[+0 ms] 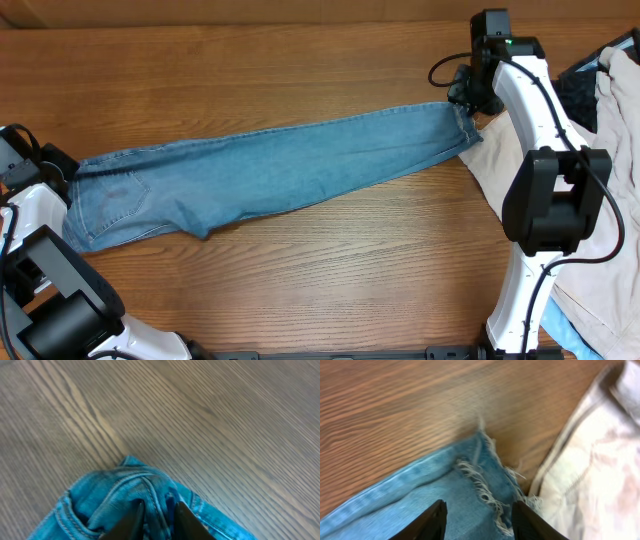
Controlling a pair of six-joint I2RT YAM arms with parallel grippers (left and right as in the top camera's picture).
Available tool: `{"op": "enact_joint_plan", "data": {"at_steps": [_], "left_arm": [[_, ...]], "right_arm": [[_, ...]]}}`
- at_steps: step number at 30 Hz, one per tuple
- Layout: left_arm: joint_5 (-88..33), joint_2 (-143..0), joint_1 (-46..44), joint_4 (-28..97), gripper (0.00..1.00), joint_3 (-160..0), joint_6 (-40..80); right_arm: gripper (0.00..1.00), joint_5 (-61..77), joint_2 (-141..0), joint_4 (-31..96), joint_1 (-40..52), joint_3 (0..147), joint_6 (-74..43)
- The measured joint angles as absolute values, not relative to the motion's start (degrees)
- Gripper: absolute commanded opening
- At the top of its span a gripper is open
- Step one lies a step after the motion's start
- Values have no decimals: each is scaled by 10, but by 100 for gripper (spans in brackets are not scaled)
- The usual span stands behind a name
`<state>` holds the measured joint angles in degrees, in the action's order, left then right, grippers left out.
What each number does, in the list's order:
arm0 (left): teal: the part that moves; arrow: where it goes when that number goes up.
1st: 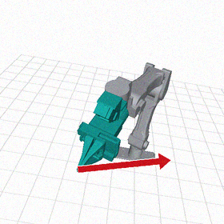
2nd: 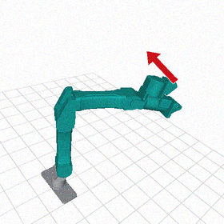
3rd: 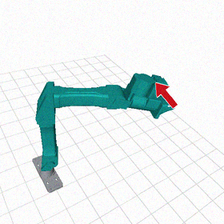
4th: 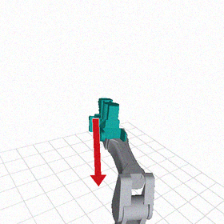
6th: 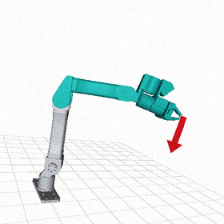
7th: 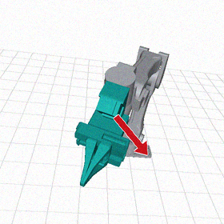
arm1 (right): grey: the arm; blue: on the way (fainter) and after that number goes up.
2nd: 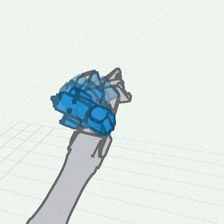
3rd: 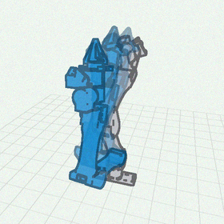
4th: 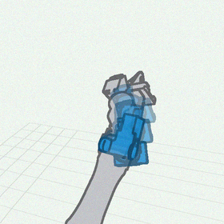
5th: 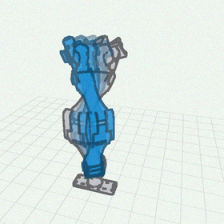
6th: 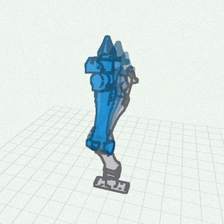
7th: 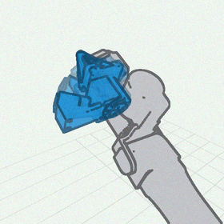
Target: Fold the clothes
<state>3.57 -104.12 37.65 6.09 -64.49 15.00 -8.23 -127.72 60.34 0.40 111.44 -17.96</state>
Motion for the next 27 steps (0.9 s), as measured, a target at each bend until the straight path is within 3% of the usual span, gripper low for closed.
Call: {"op": "enact_joint_plan", "data": {"at_steps": [9,22,27], "left_arm": [[18,-1041,376,89,29,-646,149],[10,-1041,376,95,29,-646,148],[10,-1041,376,96,29,-646,148]], "right_arm": [[46,-52,-1284,590,4,1111,-88],[45,-13,-1345,603,-16,1105,-55],[30,7,-1346,612,-16,1105,-46]]}}
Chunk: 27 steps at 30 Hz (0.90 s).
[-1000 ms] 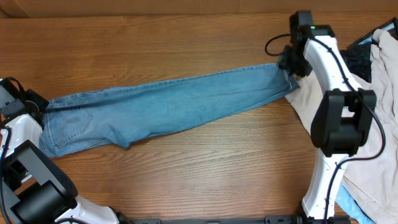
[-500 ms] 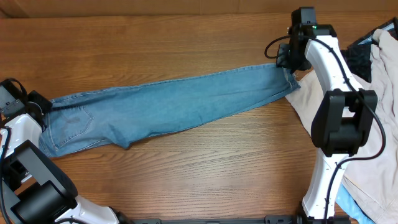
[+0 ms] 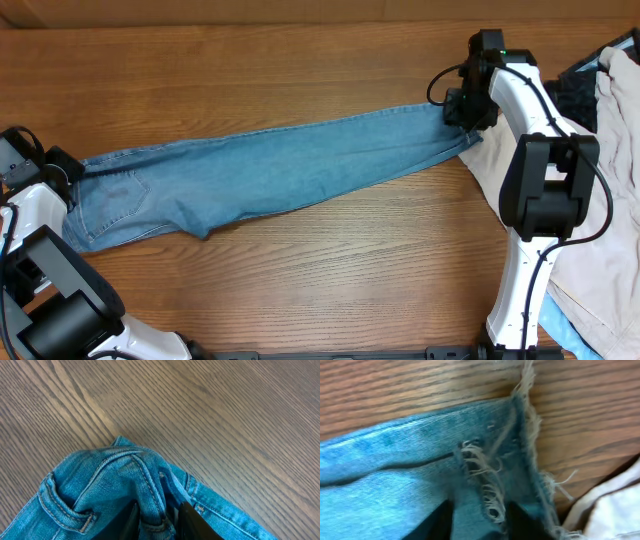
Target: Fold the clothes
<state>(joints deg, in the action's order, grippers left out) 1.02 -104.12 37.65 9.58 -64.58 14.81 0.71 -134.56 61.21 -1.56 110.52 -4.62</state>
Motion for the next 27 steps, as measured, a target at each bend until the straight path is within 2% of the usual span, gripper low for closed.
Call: {"op": "enact_joint_plan", "data": {"at_steps": [4,6,18,27], "left_arm": [[10,-1041,376,96,29,-646,148],[10,-1041,376,96,29,-646,148],[10,-1041,376,97,30,-646,148],[-3,-1041,376,102,36,-646,148]], "right_arm": [[17,22,-1347,612,-16,1105,-42],[4,25,-1347,612,-16,1105,-43],[4,2,-1347,609,-17,1107,-67],[4,-51,-1347,582,-33,1141,-112]]}}
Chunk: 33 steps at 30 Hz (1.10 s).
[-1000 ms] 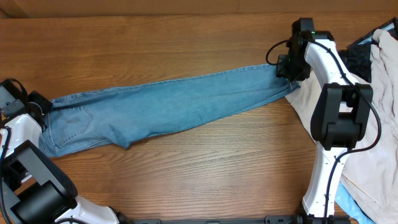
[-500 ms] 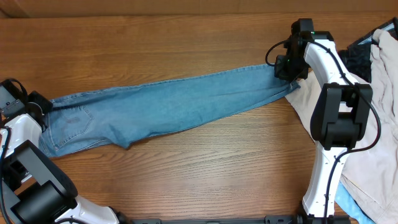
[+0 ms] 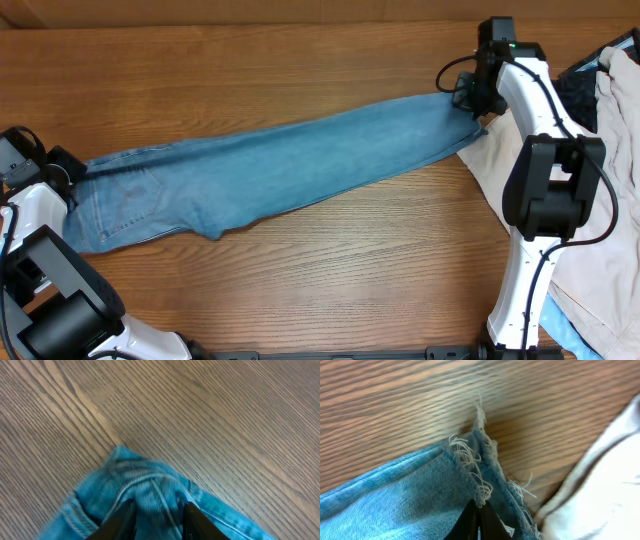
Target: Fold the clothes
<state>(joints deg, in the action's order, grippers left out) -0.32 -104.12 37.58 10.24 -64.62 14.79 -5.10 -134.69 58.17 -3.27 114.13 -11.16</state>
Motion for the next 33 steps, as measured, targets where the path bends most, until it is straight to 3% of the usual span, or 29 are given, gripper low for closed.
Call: {"op": "enact_joint_plan", "data": {"at_steps": [8,12,14,15,16,17,23,30,32,33], "left_arm": [[-13,-1041,375,100,42,-646,148],[-13,-1041,375,86,55,-648,143],[-14,-1041,375,86,66,-653,133],[-17,-1041,375,89,76,-660,129],[-21,-1041,375,92,96,-667,121],[-28,-1041,375,97,100,-678,118],[-57,-1023,375,153,100,-737,103],[-67,-1001,375,338,100,-745,123],[-68,-1001,375,362,90,-745,137],[-67,-1001,375,361,72,-745,143]], "right_arm": [[7,-57,-1347,596,-43,1141,-120],[8,-73,-1347,597,-45,1141,-120],[8,-81,-1347,600,-49,1141,-120],[8,-84,-1347,601,-52,1141,-120],[8,-86,-1347,601,-54,1141,-120],[8,-88,-1347,601,-56,1141,-120],[8,-94,-1347,601,-59,1141,-120],[10,-94,-1347,603,-59,1141,-120],[10,-95,-1347,608,-59,1141,-120],[10,-95,-1347,611,-59,1141,-119]]}}
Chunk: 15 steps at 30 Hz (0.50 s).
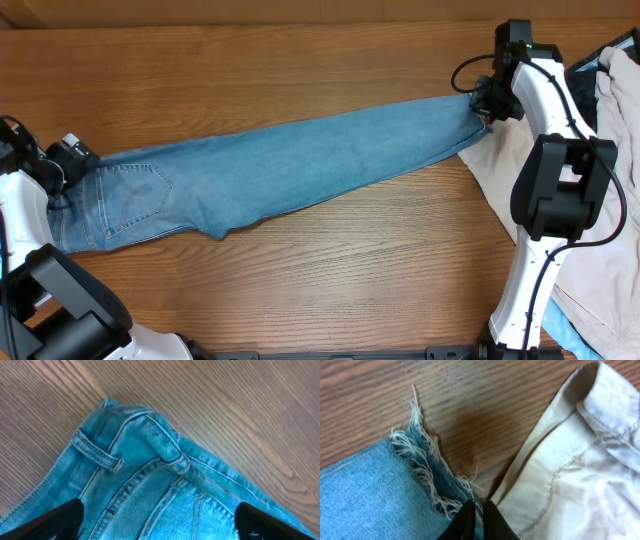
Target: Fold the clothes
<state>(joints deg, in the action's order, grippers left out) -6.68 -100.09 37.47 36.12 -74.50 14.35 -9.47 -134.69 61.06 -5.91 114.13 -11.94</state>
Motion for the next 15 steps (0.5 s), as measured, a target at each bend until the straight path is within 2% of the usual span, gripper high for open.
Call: {"op": "enact_joint_plan", "data": {"at_steps": [1,2,3,4,5,15], "left_arm": [[-65,-1001,375,359,57,-745,147],[-62,-1001,375,354,30,-745,148],[-58,-1001,375,349,16,-745,148],[-55,-1001,375,345,8,-745,148],[-53,-1001,375,342,4,-745,148],[-51,-1001,375,332,4,-742,147]], "right_arm": [[10,-95,-1347,612,-59,1141,-120],[10,-95,-1347,613,-59,1141,-120],[10,-95,-1347,615,-59,1141,-120],[10,-95,-1347,616,-59,1141,-120],[10,-95,-1347,616,-59,1141,-120],[11,-95,-1347,617,-59,1141,-120]]}}
